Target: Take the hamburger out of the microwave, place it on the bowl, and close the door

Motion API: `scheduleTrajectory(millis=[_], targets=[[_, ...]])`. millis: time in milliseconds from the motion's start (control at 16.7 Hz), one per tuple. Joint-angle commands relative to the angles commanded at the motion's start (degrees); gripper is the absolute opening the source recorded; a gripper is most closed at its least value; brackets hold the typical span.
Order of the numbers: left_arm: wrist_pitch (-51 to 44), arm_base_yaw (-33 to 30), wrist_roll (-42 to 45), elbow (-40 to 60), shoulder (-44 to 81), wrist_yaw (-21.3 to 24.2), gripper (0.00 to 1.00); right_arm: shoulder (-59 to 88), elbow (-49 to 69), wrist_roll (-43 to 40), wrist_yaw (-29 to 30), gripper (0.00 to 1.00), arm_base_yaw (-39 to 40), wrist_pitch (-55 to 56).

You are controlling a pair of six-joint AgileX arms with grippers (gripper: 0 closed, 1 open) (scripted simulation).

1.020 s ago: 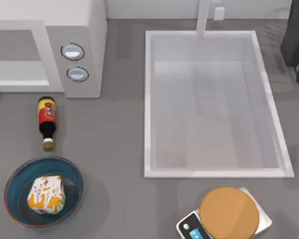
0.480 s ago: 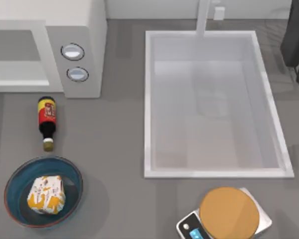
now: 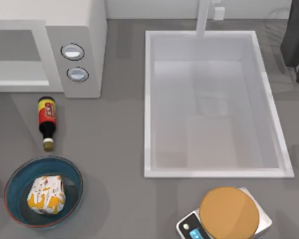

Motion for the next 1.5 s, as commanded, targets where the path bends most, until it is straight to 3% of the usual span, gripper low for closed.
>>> scheduleTrajectory(millis=[300,660,1140,1500], targets=[[0.8,-1.9,-2.3,-2.3,-2.1,-1.3,0.0,0.0,0.0,0.0,0.0,1.0,0.0,0.0],[5.3,-15.7,-15.1,-14.7,-16.4,-9.0,0.0,0.0,0.0,0.0,0.0,1.0,0.0,0.0],[5.9,-19.1,-18.3,-16.5,-18.4,-11.4,0.0,0.0,0.0,0.0,0.0,1.0,0.0,0.0],[6.6,-36.0,-30.5,-20.5,-24.7,-22.2,0.0,0.0,0.0,0.0,0.0,1.0,0.0,0.0]])
